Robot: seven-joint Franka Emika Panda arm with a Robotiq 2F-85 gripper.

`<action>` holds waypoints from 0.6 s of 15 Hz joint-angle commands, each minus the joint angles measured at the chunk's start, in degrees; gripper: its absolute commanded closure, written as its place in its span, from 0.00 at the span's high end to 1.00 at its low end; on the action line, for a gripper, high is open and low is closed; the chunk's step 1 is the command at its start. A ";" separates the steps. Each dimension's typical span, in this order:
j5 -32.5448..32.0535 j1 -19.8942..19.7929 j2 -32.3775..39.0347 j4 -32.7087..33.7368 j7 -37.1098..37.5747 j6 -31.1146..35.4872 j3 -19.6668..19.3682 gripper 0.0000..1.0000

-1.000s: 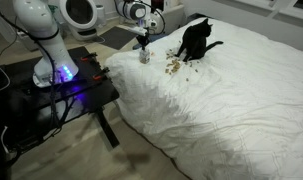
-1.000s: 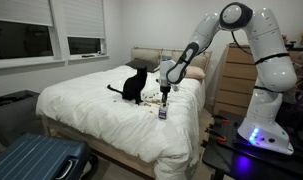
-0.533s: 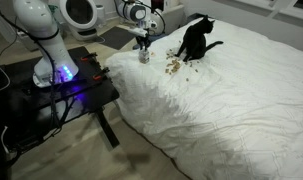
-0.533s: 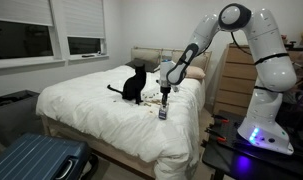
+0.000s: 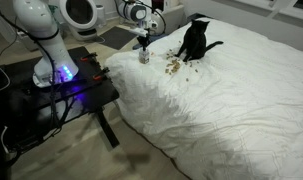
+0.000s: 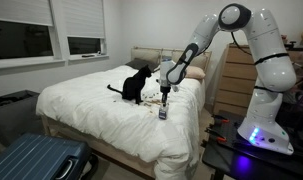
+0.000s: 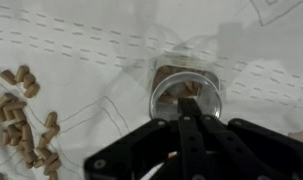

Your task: Pick some objects from the bed and put them in the clear bottle

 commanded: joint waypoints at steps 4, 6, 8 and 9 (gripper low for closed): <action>1.55 -2.29 -3.99 -0.29 -2.00 0.22 1.20 0.00; 1.74 -2.62 -5.58 -0.48 -1.91 0.37 1.08 0.00; 1.81 -2.86 -7.02 -0.45 -1.54 0.92 0.69 0.00; 1.84 -3.08 -7.48 -0.22 -1.27 1.14 0.36 0.00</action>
